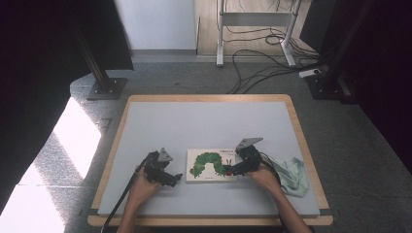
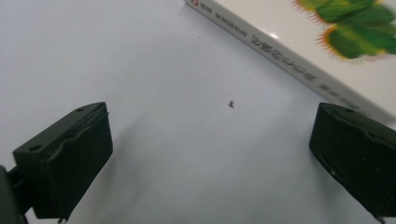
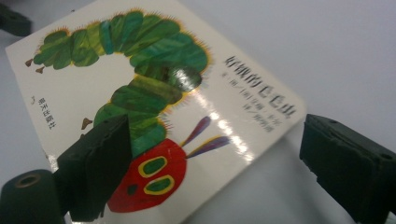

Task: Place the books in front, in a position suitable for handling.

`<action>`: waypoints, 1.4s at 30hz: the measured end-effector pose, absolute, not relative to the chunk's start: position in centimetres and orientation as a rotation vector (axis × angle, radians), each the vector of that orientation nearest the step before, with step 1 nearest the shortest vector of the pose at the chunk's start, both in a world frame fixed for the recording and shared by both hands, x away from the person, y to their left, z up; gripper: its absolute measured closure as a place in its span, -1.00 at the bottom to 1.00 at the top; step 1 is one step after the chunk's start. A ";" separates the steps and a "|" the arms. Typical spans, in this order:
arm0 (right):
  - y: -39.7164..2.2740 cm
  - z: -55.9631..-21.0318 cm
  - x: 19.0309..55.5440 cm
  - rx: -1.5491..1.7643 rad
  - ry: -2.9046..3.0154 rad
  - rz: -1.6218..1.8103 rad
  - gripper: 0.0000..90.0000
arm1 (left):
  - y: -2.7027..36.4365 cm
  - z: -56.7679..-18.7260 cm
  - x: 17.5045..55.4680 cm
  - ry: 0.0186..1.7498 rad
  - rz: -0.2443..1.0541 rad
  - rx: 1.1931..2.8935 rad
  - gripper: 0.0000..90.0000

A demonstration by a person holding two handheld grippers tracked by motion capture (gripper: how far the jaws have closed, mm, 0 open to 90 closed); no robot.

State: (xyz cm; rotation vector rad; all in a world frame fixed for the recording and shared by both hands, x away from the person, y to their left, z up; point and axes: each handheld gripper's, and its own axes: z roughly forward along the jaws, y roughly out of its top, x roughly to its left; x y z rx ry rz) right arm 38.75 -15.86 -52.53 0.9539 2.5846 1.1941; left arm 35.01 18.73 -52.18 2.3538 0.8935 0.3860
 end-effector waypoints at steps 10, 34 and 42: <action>-14.0 -52.6 39.6 0.870 2.579 1.154 -1.00 | 17.9 -52.6 34.6 0.836 0.364 2.285 -0.75; -12.7 -50.9 41.8 0.844 2.581 1.159 -0.85 | 15.4 -52.9 32.8 0.680 0.248 2.345 -1.00; -16.3 -48.0 39.1 0.870 2.531 1.125 -0.73 | 15.4 -52.9 32.8 0.683 0.253 2.343 -1.00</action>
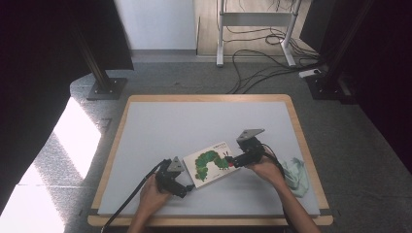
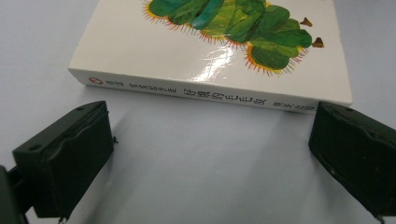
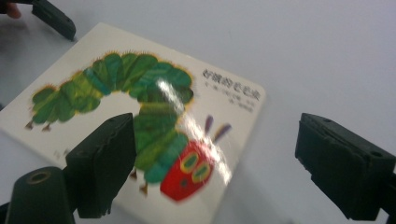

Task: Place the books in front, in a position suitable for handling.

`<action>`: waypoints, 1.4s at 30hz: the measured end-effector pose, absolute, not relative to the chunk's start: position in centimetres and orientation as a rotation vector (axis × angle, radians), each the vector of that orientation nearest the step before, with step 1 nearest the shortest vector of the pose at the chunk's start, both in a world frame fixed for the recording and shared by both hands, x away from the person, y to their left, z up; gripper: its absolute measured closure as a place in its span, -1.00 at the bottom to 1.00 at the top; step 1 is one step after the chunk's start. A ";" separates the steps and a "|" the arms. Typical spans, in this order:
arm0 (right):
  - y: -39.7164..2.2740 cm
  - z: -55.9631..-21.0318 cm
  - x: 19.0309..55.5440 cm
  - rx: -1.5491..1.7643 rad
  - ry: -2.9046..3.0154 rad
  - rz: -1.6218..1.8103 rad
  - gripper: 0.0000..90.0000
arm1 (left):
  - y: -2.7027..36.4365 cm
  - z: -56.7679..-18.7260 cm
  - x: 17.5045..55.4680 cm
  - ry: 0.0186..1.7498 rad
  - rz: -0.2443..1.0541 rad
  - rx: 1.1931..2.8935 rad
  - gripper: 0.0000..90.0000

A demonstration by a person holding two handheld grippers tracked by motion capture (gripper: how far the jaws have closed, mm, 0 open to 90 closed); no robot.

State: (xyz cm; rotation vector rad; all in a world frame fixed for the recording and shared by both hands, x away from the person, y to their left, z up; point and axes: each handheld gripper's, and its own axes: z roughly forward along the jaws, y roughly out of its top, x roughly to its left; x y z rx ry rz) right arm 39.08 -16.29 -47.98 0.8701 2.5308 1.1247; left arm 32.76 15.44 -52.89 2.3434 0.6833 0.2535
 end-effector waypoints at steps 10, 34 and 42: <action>-22.7 -47.5 36.1 0.972 2.480 1.024 -0.69 | 15.4 -52.9 32.7 0.686 0.253 2.343 -1.00; -30.4 -50.6 33.2 1.148 2.443 0.811 0.32 | 17.6 -52.8 32.0 0.792 0.281 2.314 -1.00; -30.3 -50.9 32.9 1.180 2.453 0.819 0.77 | 18.2 -52.9 31.9 0.813 0.291 2.303 -1.00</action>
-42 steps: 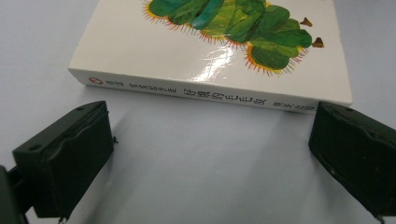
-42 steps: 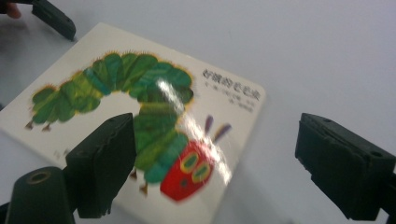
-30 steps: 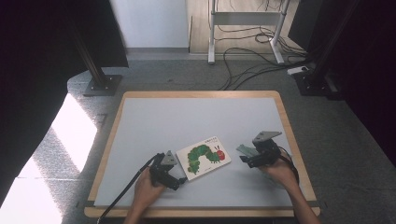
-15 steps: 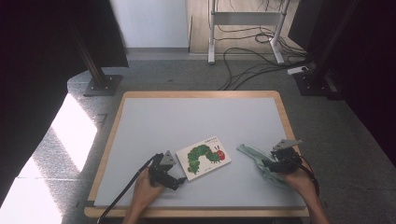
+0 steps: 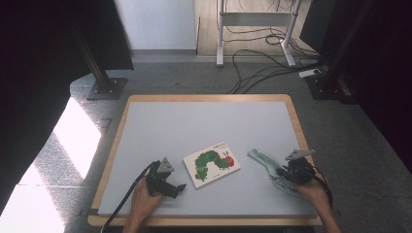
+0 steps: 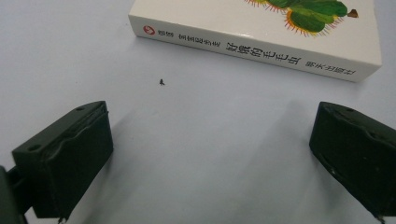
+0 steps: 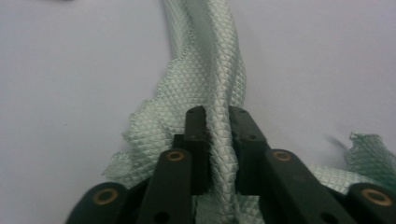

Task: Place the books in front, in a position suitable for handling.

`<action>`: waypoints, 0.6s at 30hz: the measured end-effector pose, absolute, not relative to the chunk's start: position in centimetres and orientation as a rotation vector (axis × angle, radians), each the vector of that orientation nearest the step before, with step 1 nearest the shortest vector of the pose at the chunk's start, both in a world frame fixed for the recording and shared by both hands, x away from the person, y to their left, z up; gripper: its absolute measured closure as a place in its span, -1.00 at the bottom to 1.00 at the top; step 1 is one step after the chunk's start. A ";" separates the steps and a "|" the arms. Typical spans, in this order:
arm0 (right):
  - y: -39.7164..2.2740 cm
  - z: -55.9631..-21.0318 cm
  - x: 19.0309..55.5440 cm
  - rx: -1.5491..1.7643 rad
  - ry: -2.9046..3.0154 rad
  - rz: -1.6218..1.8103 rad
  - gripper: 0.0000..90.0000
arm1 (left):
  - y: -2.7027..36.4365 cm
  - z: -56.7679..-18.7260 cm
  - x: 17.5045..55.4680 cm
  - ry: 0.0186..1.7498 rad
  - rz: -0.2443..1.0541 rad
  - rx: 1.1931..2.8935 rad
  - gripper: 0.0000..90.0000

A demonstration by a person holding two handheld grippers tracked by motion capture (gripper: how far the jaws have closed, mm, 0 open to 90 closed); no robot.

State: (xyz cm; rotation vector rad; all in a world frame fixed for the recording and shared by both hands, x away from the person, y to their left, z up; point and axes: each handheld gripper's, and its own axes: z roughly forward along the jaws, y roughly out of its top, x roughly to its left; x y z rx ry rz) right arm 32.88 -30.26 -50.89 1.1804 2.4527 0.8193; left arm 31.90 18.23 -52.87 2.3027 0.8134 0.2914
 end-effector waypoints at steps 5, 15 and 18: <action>-29.8 -50.3 32.8 1.153 2.445 0.824 0.82 | 18.2 -52.9 31.8 0.820 0.297 2.302 -1.00; -27.8 -47.2 33.3 1.061 2.419 0.935 0.82 | 18.2 -52.9 31.8 0.821 0.297 2.301 -1.00; -27.0 -46.4 33.6 1.034 2.413 0.956 0.82 | 18.2 -52.9 31.8 0.821 0.297 2.301 -1.00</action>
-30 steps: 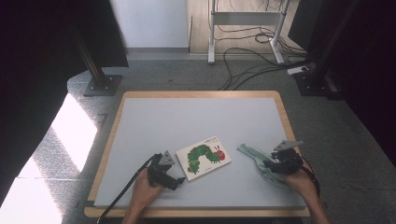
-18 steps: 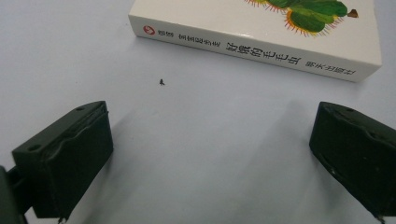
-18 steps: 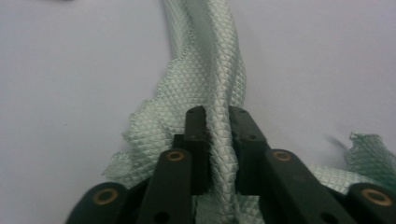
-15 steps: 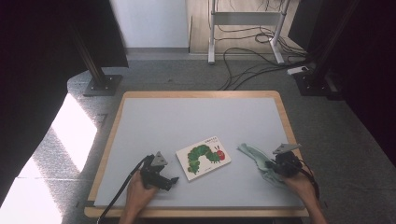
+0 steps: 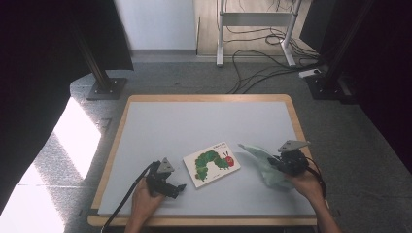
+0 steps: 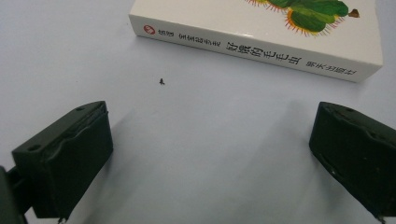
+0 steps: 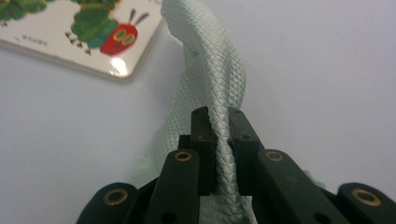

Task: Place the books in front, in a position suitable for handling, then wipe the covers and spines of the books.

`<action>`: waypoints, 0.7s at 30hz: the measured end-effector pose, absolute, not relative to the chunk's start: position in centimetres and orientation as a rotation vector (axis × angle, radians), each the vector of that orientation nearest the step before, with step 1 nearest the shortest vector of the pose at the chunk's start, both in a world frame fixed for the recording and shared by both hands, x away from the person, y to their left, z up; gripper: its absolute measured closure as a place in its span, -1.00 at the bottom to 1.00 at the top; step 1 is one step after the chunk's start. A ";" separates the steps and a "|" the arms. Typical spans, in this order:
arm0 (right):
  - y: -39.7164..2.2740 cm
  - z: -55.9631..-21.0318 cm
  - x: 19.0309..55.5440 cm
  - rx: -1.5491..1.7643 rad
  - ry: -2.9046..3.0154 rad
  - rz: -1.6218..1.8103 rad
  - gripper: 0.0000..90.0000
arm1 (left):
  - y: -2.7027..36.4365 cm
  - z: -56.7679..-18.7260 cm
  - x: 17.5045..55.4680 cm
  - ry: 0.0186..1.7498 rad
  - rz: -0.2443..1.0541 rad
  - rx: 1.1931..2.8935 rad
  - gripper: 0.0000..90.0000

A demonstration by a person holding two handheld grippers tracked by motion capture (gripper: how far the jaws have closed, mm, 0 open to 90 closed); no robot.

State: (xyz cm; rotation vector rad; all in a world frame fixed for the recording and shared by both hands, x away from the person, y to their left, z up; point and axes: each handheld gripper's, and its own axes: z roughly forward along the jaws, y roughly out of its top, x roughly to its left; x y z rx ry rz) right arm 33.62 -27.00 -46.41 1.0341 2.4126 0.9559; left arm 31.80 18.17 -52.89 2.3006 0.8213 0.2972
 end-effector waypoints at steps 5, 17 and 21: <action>-25.5 -45.6 34.6 1.005 2.413 1.005 0.82 | 18.2 -52.9 31.8 0.822 0.298 2.301 -1.00; -21.4 -43.9 36.8 0.930 2.428 1.077 0.82 | 18.2 -52.9 31.8 0.820 0.297 2.304 -1.00; -19.8 -43.6 37.3 0.897 2.438 1.097 0.82 | 18.2 -52.9 31.8 0.820 0.297 2.304 -1.00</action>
